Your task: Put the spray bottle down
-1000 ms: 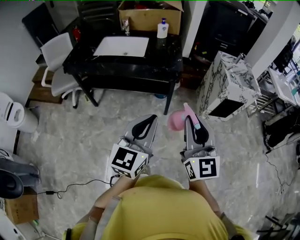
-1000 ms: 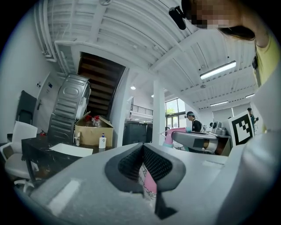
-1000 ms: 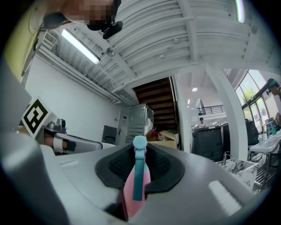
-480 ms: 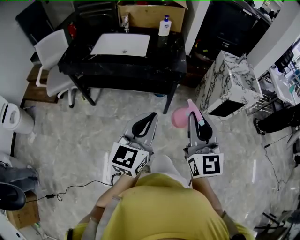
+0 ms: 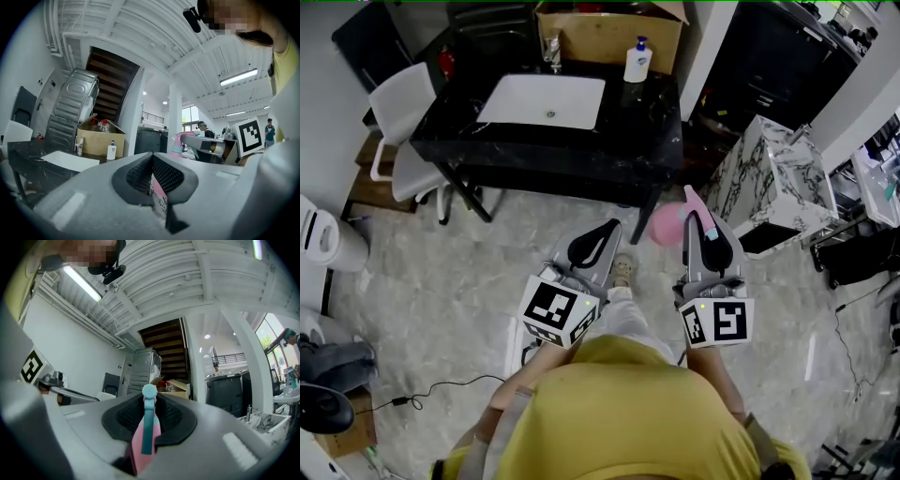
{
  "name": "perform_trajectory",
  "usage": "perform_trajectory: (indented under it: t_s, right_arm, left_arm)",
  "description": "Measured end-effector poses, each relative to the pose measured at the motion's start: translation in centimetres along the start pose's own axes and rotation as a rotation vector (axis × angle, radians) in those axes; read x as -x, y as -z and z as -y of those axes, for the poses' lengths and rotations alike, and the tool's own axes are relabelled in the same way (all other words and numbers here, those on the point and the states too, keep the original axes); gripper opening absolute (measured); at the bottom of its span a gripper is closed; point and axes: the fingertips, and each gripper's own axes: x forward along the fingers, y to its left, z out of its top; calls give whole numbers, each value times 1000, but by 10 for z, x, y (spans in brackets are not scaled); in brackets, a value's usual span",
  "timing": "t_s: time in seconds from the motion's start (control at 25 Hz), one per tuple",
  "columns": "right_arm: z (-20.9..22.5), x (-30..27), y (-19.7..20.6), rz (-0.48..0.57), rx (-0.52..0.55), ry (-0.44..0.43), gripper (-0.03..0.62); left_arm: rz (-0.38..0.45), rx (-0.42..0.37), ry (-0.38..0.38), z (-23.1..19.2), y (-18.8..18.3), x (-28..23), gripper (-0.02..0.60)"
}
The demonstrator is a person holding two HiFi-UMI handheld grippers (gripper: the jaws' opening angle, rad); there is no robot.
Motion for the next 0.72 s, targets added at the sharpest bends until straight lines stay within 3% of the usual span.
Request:
perform_trajectory:
  t_s: [0.44, 0.72]
  right_arm:
    - [78, -192, 45, -25, 67, -112, 63]
    - [118, -278, 75, -46, 49, -185, 63]
  left_arm:
    - [-2, -21, -66, -110, -10, -172, 3]
    - [-3, -4, -129, -166, -6, -253, 3]
